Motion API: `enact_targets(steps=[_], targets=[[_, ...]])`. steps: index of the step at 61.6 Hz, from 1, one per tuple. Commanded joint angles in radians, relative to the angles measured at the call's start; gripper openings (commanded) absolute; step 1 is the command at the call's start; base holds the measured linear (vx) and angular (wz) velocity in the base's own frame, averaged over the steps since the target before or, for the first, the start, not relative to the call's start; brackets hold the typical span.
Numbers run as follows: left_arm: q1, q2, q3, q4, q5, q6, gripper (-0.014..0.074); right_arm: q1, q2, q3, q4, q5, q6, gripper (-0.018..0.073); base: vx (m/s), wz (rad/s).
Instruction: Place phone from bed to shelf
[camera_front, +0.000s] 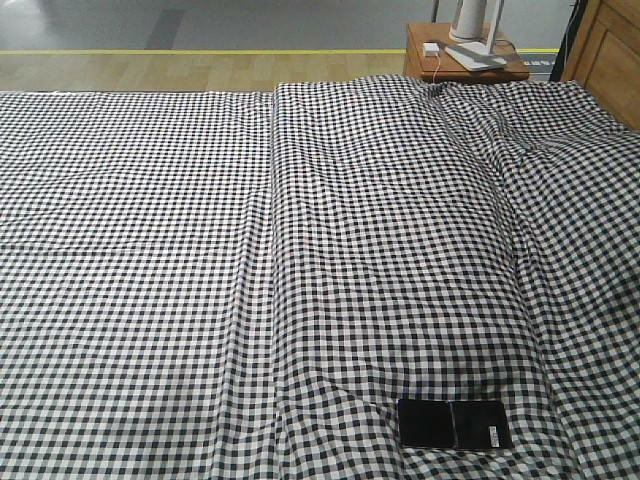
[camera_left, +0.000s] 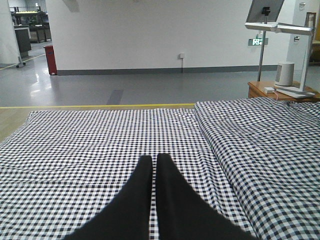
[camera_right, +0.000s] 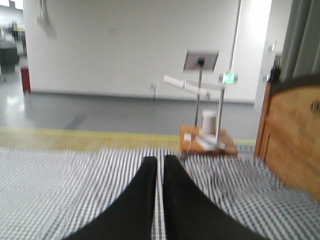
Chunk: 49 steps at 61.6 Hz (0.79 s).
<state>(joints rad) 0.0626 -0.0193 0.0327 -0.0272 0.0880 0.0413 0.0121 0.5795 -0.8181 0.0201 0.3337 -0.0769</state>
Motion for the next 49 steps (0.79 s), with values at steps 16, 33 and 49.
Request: enact_targets(steps=[16, 33, 49], targets=[[-0.006, -0.007, -0.025, -0.01, -0.072, -0.009, 0.0001, -0.006, 0.207, -0.04, 0.001, 0.12, -0.002, 0.0456, 0.0, 0.0], [-0.006, -0.007, -0.025, -0.01, -0.072, -0.009, 0.0001, -0.006, 0.33, -0.04, 0.001, 0.149, -0.002, 0.0727, 0.0, 0.0], [-0.006, -0.007, -0.025, -0.01, -0.072, -0.009, 0.0001, -0.006, 0.483, -0.041, 0.001, 0.163, 0.006, 0.0705, 0.0, 0.0]])
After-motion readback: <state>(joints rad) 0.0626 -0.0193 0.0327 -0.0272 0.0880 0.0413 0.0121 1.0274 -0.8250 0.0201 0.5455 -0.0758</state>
